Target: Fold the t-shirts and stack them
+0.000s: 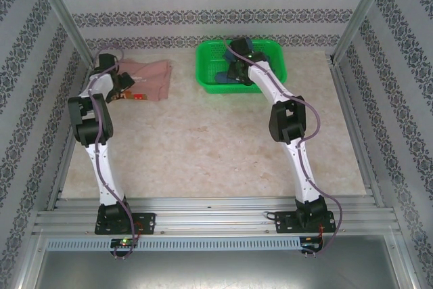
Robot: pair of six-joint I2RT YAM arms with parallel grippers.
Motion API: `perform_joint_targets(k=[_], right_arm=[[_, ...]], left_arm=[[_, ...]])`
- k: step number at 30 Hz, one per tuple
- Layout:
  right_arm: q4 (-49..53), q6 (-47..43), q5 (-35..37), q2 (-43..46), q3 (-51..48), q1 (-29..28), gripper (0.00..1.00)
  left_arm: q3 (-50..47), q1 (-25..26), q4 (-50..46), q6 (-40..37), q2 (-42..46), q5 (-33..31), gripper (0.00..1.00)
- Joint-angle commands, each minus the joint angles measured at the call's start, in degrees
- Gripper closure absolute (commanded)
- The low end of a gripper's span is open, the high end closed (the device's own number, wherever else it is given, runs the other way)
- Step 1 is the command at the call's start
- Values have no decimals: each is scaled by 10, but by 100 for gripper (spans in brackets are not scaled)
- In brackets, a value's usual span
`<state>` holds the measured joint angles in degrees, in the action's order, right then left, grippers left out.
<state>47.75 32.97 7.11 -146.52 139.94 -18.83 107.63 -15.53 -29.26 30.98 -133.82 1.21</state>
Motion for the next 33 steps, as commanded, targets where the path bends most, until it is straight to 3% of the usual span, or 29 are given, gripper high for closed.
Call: perform_joint_targets(k=[1,9,17,25,33], right_arm=[[17,47,42,38,-53,25,53],[-2,72,53,73,-115,75,74],[-84,1,9,117,-117,81,100],[-156,-49,-54,204,-104,58,100],[-158,-84,-137,340,-82,15,100]], left_arm=[[4,-39,-54,17,-9,-26,3],[12,-35,-34,19,-2,6,2],[44,-29,12,24,15,68,0],[71,-19,48,17,51,102,0],[72,-23,31,2,111,90,0]])
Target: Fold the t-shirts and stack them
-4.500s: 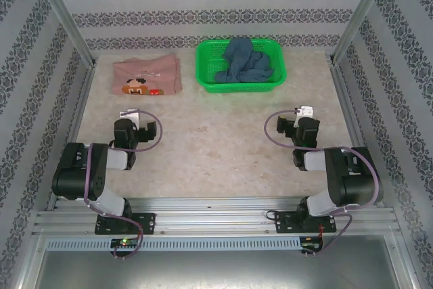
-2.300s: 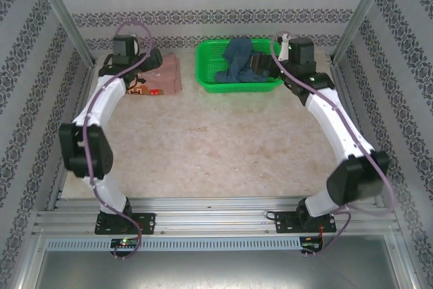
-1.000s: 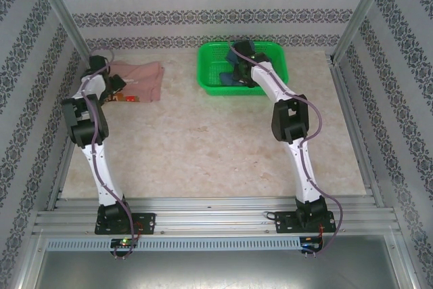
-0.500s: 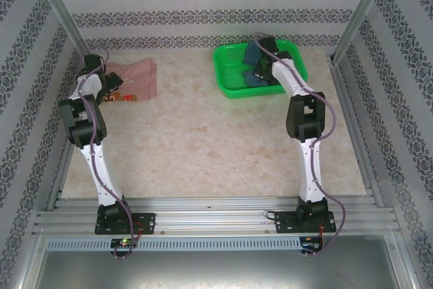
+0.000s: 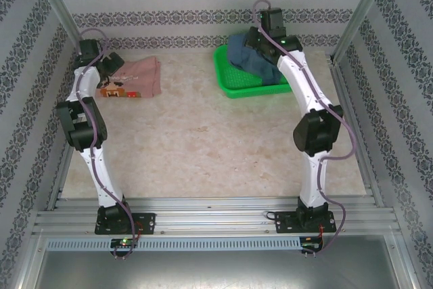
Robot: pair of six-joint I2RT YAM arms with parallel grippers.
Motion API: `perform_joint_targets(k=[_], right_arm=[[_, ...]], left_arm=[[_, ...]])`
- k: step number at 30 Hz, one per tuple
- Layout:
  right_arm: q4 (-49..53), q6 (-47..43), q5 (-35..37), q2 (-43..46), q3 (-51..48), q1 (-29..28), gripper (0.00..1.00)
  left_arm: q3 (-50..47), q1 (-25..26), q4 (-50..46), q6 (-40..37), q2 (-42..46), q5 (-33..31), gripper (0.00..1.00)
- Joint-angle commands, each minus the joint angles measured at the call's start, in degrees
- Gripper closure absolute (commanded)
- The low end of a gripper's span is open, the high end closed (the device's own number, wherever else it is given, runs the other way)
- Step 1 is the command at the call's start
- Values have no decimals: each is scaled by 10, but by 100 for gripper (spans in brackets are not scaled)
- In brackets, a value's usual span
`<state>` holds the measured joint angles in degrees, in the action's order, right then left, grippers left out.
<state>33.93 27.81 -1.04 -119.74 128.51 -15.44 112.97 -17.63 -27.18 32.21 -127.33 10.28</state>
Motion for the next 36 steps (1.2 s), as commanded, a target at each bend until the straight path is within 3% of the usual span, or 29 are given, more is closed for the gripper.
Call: perform_joint_targets(k=[1,7,14,20,24,28,29,30,31,32,35,36], right_arm=[[-11,-36,-63,88,38,-25,100],[25,-29,-148,193,52,-69,100],[34,123,-256,259,41,-144,100],[-2,188,-231,240,-23,-230,100],[0,170,-194,231,-67,-230,100],[-8,130,-134,250,-212,-204,100],[-11,125,-121,254,-245,-195,97],[-24,117,-119,256,-287,-183,82],[-34,100,-116,257,-321,-171,59],[-27,87,-109,255,-338,-158,47],[19,-10,-97,265,-361,-106,31],[36,-69,-62,273,-369,-95,20]], left_arm=[[17,-3,6,-11,55,-2,0],[2,4,-28,-24,156,28,0],[-30,21,-81,-18,318,101,0],[-127,24,-88,-17,459,107,0],[-203,44,-106,-40,530,100,0],[-311,104,-113,-45,579,103,0],[-333,124,-114,-45,586,102,0],[-362,152,-118,-43,593,91,0],[-389,180,-117,-38,601,77,0],[-417,206,-111,-35,605,70,0],[-492,277,-101,-15,605,39,0],[-510,294,-106,-9,601,28,0]])
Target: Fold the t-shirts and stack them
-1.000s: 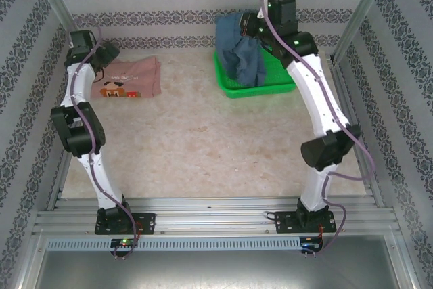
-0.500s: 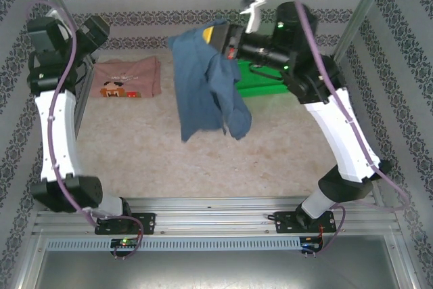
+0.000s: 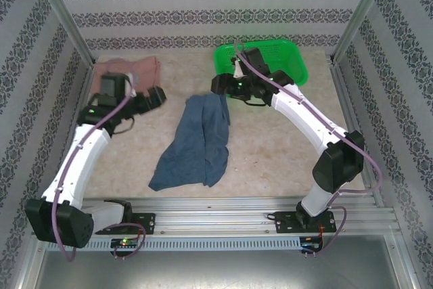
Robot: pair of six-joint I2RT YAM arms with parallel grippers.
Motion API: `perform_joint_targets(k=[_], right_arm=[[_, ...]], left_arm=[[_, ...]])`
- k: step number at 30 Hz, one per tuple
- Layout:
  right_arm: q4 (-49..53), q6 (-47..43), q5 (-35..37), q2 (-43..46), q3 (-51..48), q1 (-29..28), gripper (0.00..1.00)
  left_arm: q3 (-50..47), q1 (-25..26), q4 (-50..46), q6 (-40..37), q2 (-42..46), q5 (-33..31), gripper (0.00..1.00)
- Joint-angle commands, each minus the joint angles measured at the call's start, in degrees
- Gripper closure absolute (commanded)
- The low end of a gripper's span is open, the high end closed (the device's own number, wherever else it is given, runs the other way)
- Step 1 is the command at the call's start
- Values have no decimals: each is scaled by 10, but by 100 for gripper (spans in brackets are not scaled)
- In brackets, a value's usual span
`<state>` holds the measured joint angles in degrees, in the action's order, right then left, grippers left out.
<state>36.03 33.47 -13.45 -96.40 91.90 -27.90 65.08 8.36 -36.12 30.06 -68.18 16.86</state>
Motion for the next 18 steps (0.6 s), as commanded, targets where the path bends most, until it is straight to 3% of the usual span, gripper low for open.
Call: perform_joint_targets(k=[1,4,6,11,18], right_arm=[[36,-199,91,44,-11,38,11],[91,-393,151,33,-22,51,4],[82,-470,165,24,-48,62,3],[14,-613,153,-9,-79,77,3],[-12,-790,162,-106,-37,93,4]], left_arm=[[-51,46,-15,20,5,-44,0],[-88,66,-9,35,-10,-47,0],[-101,78,-6,47,-25,-46,0],[-109,111,4,64,-85,-32,0],[-144,116,33,92,-134,-38,0]])
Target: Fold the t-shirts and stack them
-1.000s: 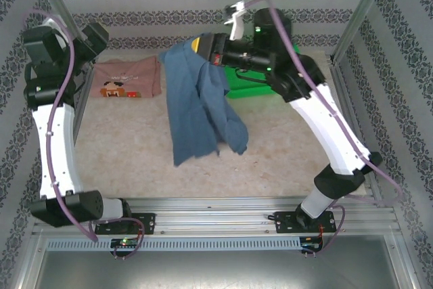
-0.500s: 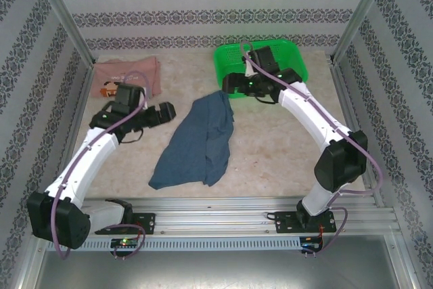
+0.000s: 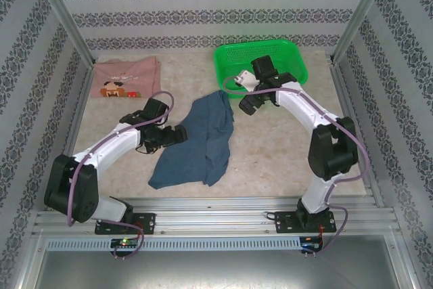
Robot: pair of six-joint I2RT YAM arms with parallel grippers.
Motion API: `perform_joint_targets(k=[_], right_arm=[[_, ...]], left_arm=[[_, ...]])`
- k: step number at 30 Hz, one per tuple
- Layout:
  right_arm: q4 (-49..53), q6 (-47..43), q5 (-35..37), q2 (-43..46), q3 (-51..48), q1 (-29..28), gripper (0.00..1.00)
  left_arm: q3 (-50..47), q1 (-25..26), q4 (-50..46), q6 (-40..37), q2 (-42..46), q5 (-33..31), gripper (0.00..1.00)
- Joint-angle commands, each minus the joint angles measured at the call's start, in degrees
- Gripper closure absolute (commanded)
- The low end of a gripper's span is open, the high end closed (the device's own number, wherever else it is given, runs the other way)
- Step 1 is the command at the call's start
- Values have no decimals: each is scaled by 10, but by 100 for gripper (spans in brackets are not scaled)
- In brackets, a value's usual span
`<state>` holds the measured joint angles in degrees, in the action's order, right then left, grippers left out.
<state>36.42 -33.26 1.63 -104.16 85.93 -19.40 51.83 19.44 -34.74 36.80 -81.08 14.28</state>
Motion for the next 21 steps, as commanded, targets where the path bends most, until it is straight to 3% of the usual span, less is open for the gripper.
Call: perform_joint_targets(k=[1,12,21], right_arm=[[-20,-139,17,-44,32,13,5],[-34,-174,20,-164,118,54,8],[-28,-156,7,-175,158,74,11]], left_arm=[[-13,6,20,27,-10,-12,0],[-15,6,-10,21,-15,-53,0],[-8,5,-7,12,-16,-52,0]])
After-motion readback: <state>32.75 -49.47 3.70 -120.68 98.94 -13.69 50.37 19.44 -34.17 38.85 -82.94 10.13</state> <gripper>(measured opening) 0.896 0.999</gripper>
